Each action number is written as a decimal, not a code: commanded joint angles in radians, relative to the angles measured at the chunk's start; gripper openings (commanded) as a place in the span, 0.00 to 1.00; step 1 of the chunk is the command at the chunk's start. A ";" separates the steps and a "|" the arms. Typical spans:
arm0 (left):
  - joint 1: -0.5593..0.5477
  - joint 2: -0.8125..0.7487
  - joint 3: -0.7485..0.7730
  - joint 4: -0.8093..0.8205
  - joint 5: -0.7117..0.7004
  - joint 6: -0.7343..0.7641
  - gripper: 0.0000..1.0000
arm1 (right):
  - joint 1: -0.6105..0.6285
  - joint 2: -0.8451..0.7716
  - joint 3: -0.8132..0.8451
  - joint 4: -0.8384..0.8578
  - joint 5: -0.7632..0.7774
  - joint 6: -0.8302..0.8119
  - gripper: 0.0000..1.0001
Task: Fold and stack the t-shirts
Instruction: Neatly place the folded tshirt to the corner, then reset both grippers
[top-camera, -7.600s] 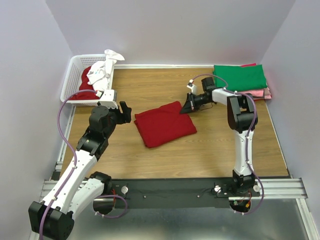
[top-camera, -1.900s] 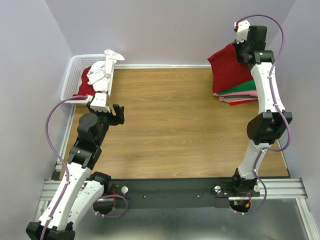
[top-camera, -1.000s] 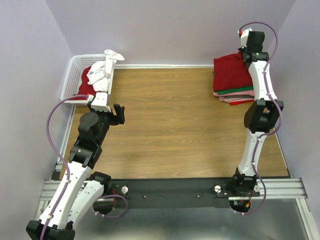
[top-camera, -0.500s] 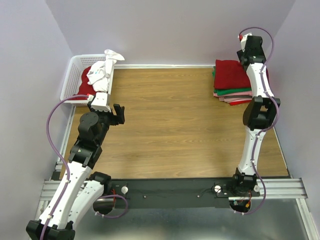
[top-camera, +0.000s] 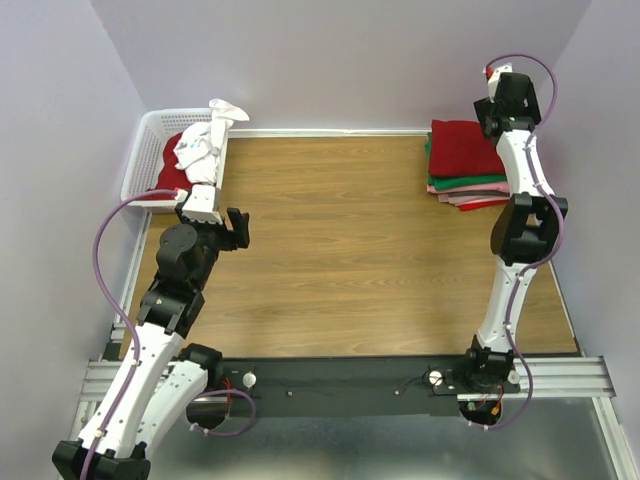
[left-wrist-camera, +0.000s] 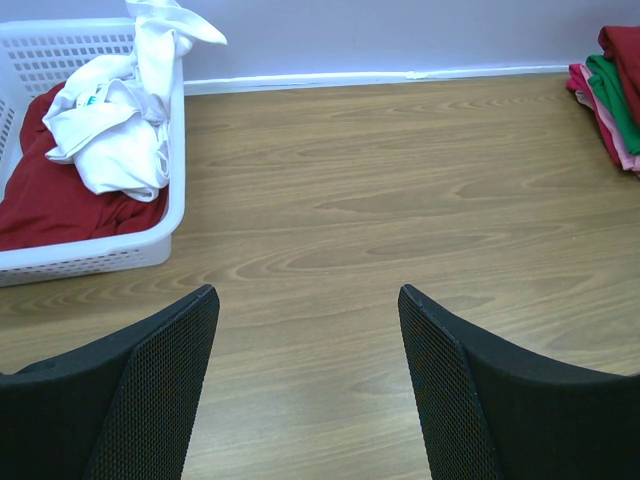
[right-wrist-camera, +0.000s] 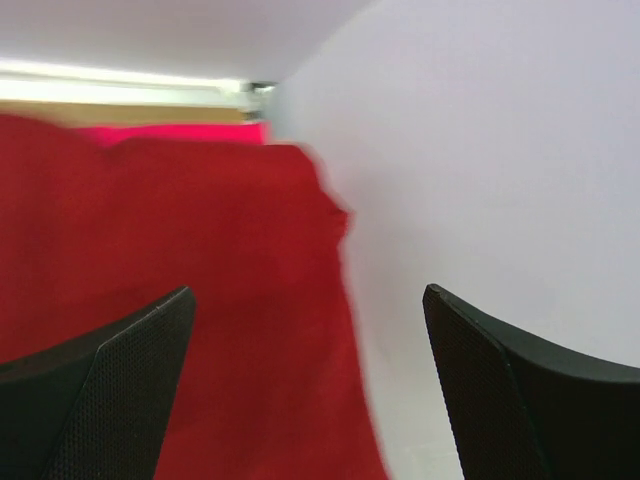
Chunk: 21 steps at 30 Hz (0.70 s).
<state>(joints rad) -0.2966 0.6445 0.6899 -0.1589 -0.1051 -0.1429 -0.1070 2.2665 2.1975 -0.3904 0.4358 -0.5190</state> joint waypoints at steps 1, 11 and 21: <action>-0.001 -0.006 0.005 0.016 -0.016 0.012 0.80 | -0.007 -0.132 -0.138 0.024 -0.215 0.077 1.00; -0.001 -0.028 0.002 0.021 -0.022 0.017 0.81 | 0.000 -0.393 -0.493 0.061 -0.678 0.180 1.00; 0.001 -0.068 -0.001 0.028 -0.028 0.014 0.91 | 0.010 -0.738 -0.832 0.071 -0.879 0.218 1.00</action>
<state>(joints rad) -0.2966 0.6018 0.6899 -0.1585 -0.1055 -0.1379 -0.0990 1.6287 1.4513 -0.3340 -0.3271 -0.3283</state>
